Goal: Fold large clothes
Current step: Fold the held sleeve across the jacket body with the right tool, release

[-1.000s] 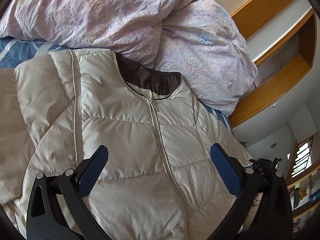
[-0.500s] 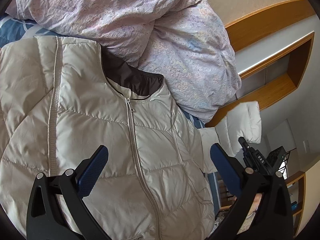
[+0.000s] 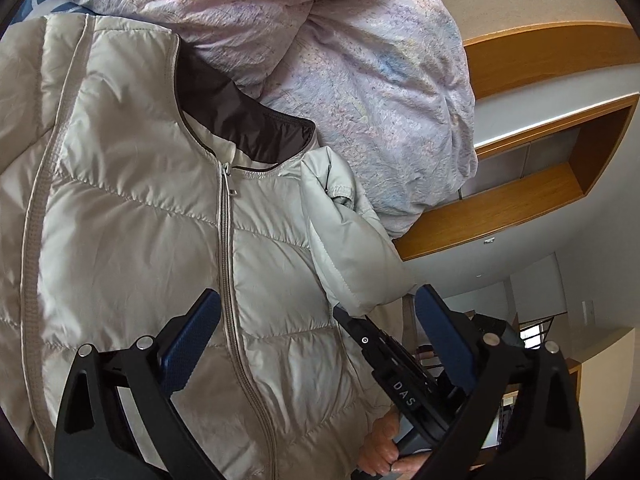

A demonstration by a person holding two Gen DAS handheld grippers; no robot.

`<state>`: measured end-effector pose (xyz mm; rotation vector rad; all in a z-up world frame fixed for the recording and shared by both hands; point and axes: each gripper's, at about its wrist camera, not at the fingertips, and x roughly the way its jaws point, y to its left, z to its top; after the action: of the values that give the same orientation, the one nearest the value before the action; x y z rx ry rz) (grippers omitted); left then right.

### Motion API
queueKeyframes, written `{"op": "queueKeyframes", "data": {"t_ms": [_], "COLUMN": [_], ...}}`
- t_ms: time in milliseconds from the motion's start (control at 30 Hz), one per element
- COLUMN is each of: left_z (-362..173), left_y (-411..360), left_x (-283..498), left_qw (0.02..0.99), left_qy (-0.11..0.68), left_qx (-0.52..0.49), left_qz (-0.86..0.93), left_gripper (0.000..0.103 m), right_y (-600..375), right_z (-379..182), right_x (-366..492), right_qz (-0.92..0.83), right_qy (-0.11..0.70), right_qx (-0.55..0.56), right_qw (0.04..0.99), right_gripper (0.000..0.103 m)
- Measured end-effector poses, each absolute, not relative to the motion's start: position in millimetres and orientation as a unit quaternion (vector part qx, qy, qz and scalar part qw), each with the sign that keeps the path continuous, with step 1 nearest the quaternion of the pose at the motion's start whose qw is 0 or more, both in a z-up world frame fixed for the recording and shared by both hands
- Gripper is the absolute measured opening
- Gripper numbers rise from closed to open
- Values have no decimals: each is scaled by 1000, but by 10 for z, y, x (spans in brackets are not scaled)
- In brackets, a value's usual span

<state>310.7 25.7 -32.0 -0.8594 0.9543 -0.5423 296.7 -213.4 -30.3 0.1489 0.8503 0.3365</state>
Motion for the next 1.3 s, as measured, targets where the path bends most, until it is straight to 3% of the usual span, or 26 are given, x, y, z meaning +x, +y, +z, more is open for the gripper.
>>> {"op": "queueKeyframes", "data": {"t_ms": [433, 600, 700, 767, 833, 867, 900, 933, 1100, 1300], "left_z": [-350, -429, -509, -544, -548, -539, -521, -496, -380, -465], "left_y": [90, 88, 107, 114, 133, 149, 171, 202, 488, 704], "left_x": [3282, 3339, 3364, 3382, 3376, 3368, 3357, 3341, 3213, 3098], "left_qw": [774, 773, 776, 780, 786, 790, 795, 799, 822, 820], "left_qy": [467, 481, 489, 492, 492, 490, 489, 486, 478, 495], "left_qx": [-362, -350, -342, -333, -322, -317, -310, -304, -272, -259], "left_qz": [-229, -218, -206, -199, -192, -187, -183, -181, -149, -128], "left_gripper": [97, 80, 55, 32, 23, 19, 19, 18, 18, 28], "right_y": [-1543, -1387, -1361, -1364, -1368, -1377, -1398, -1439, -1723, -2285], "right_z": [-486, -487, -493, -490, -483, -471, -442, -378, -43, -1], "right_x": [2773, 2659, 2628, 2621, 2612, 2602, 2586, 2545, 2500, 2911], "right_qz": [181, 180, 177, 169, 175, 184, 195, 209, 194, 89], "right_qy": [393, 379, 377, 379, 390, 397, 400, 395, 355, 374], "right_qx": [-65, -109, -119, -125, -127, -121, -111, -96, -59, 9], "right_qw": [899, 901, 901, 901, 895, 891, 889, 890, 913, 923], "right_gripper": [6, 7, 10, 12, 19, 38, 63, 65, 63, 46]}}
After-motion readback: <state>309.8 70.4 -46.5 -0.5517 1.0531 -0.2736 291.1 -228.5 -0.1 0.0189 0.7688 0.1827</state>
